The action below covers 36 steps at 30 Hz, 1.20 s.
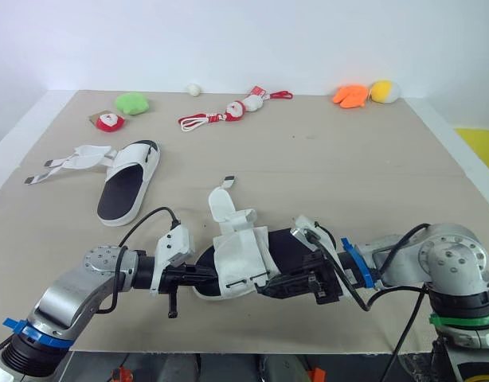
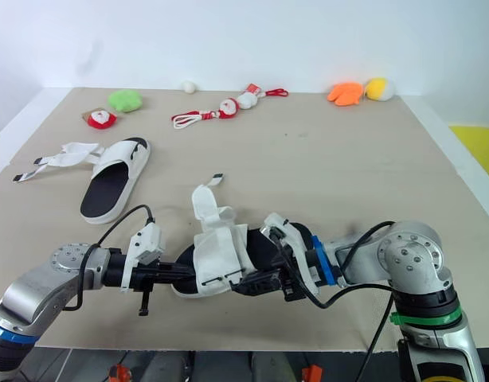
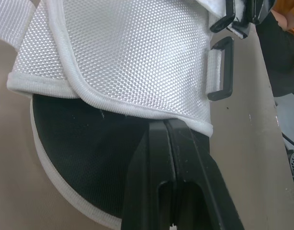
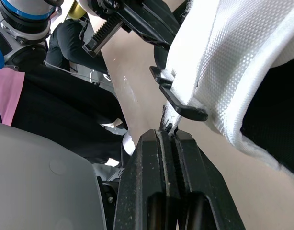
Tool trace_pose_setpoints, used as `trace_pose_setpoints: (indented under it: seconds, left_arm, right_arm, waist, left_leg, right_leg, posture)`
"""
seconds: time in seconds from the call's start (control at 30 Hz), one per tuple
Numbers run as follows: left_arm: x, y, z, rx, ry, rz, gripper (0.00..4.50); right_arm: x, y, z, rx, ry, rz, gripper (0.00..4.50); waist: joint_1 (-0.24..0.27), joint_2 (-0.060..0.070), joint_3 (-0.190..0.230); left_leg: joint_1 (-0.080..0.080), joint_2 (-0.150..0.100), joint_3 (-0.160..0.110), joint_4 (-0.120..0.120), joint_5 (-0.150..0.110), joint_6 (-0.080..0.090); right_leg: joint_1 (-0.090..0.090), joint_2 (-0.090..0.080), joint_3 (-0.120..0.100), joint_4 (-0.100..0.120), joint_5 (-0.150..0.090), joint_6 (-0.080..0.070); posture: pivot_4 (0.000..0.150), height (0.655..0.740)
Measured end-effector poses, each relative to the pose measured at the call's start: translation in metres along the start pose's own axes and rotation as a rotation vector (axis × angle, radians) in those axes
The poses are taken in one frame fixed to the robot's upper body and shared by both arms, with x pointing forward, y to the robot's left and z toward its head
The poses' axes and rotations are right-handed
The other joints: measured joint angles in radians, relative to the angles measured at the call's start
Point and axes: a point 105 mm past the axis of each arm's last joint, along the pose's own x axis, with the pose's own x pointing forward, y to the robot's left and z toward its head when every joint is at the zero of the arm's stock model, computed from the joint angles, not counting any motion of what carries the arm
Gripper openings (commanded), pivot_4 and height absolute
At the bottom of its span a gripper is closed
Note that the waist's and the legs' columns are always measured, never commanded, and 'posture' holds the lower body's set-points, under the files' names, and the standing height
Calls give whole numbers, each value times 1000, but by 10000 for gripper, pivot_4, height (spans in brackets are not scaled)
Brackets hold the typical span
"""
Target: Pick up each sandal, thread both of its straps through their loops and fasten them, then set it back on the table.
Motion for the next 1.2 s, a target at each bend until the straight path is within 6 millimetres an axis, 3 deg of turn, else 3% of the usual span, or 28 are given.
trace_pose_setpoints:
  seconds: [0.27,0.67,0.83,0.87,0.97,1.13,1.2]
  left_arm:
    - [1,-1,0,0,-2,1,0]
    - [1,-1,0,0,-2,-1,0]
    - [1,-1,0,1,-2,-1,0]
    - [1,-1,0,1,-2,-2,0]
    - [1,-2,0,2,-2,-5,0]
    - [2,-2,0,4,-2,-7,0]
    - [2,-2,0,4,-2,-4,0]
  right_arm:
    - [-3,5,-45,65,140,7,80]
    - [-4,11,-76,75,241,36,80]
    - [-3,8,-74,-73,187,11,80]
    - [-4,8,-74,-96,183,9,7489]
    - [-12,1,-78,-199,171,-22,20624]
    - [-27,-11,-85,-569,169,-47,44268]
    - [-39,-21,-84,-776,171,-75,44765]
  waist:
    - [1,0,0]
    - [2,0,0]
    - [2,0,0]
    - [2,0,0]
    - [3,0,0]
    - [3,0,0]
    - [2,-1,0]
  left_leg:
    - [-1,0,0,0,-1,0]
    - [-1,0,0,0,-1,0]
    - [-1,0,0,0,-1,-1]
    - [-1,0,0,0,-2,-1]
    - [-1,-1,0,0,-2,-2]
    - [-1,-1,1,1,-3,-4]
    - [1,0,1,2,-3,-4]
  right_leg:
    - [-1,0,0,0,-1,0]
    - [-1,0,0,-1,-1,0]
    - [-2,-1,0,-1,-2,1]
    - [-2,-1,0,-1,-2,1]
    - [-2,-2,-1,-1,-2,2]
    - [0,-2,-2,-1,-4,3]
    - [1,-2,-2,-1,-4,3]
  posture:
    - [1500,7400]
    - [1500,7400]
    - [1500,7400]
    - [1500,7400]
    - [1500,7400]
    - [1500,7400]
    - [1500,7400]
